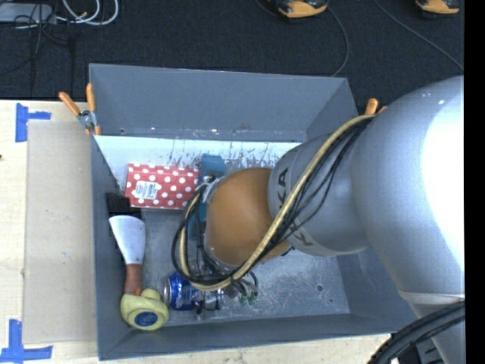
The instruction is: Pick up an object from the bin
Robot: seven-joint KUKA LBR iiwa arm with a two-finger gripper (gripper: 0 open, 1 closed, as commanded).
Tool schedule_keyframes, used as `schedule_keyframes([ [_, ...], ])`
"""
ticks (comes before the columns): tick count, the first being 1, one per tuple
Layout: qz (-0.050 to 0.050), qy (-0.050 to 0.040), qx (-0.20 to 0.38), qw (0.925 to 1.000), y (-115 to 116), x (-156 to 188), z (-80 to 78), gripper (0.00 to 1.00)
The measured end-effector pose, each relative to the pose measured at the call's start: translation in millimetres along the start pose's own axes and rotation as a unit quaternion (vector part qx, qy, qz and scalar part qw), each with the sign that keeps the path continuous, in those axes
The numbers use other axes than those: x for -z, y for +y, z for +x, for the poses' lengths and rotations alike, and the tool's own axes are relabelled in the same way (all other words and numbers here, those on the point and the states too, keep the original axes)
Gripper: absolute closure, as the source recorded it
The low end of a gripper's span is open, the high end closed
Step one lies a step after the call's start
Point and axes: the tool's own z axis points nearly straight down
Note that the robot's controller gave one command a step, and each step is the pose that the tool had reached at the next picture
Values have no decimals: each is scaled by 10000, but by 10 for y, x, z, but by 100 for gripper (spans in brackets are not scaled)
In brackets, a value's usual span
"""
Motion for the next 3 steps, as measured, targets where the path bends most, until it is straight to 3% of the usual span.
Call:
schedule_keyframes([
  [1,0,-1,-2,10000,1,0,0,100],
  [2,-8,22,25,10000,12,415,-20,100],
  [3,-6,-62,-90,9999,-80,580,-98,100],
])
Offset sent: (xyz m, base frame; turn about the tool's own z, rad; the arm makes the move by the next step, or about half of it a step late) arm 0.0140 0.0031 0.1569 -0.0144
